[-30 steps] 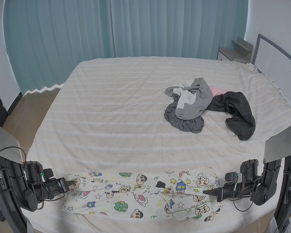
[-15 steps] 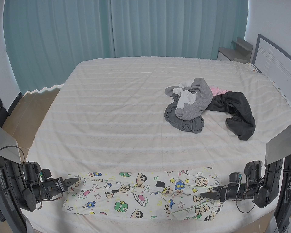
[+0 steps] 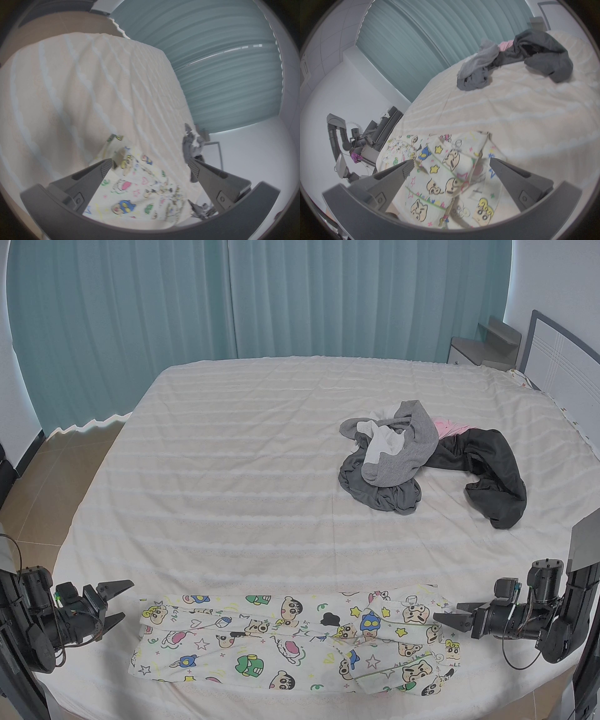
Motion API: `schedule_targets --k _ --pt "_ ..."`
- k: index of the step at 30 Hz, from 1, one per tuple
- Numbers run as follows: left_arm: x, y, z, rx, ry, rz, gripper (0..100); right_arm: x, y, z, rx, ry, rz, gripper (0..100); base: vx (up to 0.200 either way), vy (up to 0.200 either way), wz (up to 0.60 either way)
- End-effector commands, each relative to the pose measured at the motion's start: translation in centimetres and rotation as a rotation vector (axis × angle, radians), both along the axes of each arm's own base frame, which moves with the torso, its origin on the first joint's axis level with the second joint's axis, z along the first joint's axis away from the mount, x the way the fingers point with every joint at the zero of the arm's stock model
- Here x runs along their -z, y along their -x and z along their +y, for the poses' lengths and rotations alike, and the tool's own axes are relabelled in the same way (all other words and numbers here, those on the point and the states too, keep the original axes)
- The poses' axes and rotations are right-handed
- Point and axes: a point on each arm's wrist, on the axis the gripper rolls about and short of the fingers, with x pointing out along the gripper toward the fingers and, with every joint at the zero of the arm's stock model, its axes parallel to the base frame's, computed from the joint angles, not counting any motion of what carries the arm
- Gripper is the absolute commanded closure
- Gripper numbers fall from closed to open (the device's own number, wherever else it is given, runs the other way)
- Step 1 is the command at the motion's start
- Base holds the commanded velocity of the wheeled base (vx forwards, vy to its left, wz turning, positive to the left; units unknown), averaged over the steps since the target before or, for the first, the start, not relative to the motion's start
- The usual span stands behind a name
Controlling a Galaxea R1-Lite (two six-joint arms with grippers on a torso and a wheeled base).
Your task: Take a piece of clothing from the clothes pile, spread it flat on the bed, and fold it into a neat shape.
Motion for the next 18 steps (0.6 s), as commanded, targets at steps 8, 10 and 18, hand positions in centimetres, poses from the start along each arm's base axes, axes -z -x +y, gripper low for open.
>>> schedule_targets --k 8,10,18 --pt "-3.5 1.8 0.2 0.143 0.338 -0.04 0 -3.1 -4.5 2.3 0.012 0.055 0.002 0 0.0 0.0 0.0" --pt "-3.3 2.0 0.3 0.155 0.357 -0.026 0 -2.5 -4.4 2.6 0.001 0.059 0.027 0 0.0 0.0 0.0" --pt "-3.0 2.3 0.8 0.159 0.363 -0.019 0 -1.8 -4.0 3.6 -0.038 0.065 0.059 0 0.0 0.0 0.0"
